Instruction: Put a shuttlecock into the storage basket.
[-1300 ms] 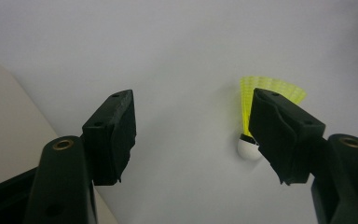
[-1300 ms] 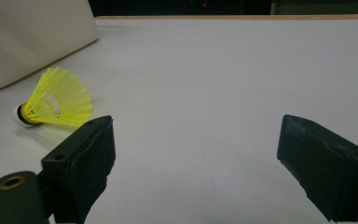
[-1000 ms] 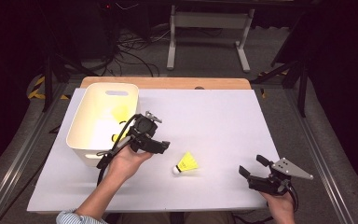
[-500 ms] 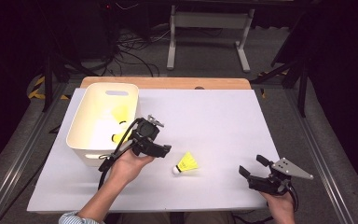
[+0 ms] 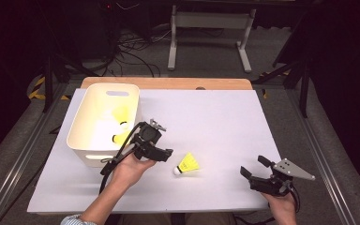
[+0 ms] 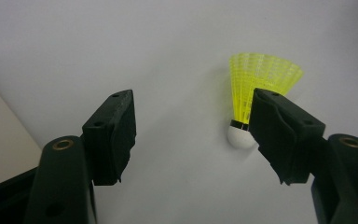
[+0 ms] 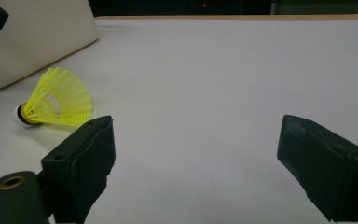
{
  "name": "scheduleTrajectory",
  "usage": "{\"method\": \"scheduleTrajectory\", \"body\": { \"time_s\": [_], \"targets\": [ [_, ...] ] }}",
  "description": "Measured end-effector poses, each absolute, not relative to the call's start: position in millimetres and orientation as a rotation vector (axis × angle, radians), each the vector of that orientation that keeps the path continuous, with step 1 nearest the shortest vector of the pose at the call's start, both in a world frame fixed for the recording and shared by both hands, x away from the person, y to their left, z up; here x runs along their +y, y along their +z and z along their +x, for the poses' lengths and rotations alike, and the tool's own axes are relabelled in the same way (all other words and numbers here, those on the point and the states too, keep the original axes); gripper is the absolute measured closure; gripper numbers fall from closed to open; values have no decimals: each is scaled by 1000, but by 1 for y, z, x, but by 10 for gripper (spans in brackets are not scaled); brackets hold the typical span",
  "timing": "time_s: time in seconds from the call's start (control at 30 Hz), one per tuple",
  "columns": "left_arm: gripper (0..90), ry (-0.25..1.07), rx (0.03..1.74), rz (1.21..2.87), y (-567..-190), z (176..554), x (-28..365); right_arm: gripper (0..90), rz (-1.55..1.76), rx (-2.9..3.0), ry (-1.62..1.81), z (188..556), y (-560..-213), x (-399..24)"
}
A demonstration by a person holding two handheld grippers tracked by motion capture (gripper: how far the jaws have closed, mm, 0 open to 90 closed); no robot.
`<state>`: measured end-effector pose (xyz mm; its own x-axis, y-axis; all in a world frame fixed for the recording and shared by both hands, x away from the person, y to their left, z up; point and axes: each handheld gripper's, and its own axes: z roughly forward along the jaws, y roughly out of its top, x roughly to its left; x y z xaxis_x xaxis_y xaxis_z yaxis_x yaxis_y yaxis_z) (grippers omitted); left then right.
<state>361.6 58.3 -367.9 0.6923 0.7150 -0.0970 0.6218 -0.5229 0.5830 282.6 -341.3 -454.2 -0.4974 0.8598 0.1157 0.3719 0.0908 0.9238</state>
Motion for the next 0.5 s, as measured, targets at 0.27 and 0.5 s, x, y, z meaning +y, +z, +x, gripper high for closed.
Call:
{"method": "scheduleTrajectory", "body": {
  "time_s": [0.27, 0.5],
  "targets": [
    [331, 204, 1022, 2313, -372, 359, 57, 121, 1206, 1913, 1398, 282, -454, -341],
    [331, 190, 1027, 2319, -378, 358, 56, 121, 1206, 1913, 1397, 282, -454, -341]
  ]
}}
